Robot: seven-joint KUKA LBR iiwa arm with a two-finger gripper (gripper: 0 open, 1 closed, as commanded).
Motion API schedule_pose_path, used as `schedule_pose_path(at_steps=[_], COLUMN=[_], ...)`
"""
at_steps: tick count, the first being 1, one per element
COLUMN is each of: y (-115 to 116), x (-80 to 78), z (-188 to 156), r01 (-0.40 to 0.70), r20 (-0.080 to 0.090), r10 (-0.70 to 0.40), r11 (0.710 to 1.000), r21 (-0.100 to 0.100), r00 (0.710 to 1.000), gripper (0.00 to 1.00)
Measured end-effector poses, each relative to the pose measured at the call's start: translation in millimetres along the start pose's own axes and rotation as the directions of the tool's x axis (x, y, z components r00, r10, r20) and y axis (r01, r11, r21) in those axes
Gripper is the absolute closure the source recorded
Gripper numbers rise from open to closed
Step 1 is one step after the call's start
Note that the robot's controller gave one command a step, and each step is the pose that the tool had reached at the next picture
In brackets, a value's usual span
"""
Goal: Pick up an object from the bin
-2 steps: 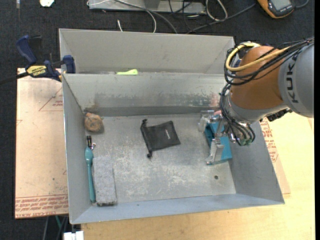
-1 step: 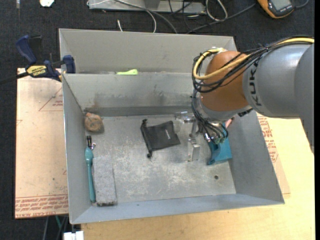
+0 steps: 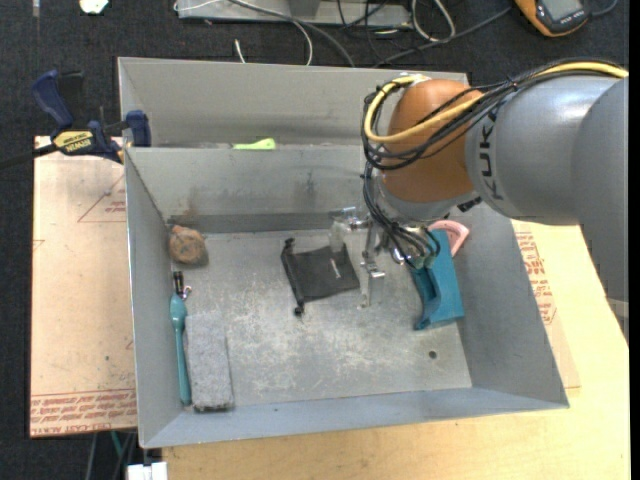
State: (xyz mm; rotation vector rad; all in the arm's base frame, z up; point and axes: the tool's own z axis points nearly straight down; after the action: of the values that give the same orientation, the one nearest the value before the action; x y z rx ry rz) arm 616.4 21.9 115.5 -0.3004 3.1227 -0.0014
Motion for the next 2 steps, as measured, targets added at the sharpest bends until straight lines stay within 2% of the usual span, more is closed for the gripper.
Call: schedule_pose_path(at_steps=[1,2], y=[36,15], x=[-10.6,-19.2], z=[17,41], r01=[0.108,0.215], r20=[-0.003,0.009], r10=[-0.108,-0.215], r11=[0.994,0.977], r21=[-0.007,0.002], r00=[0.994,0.977], gripper=[0.0,0.0])
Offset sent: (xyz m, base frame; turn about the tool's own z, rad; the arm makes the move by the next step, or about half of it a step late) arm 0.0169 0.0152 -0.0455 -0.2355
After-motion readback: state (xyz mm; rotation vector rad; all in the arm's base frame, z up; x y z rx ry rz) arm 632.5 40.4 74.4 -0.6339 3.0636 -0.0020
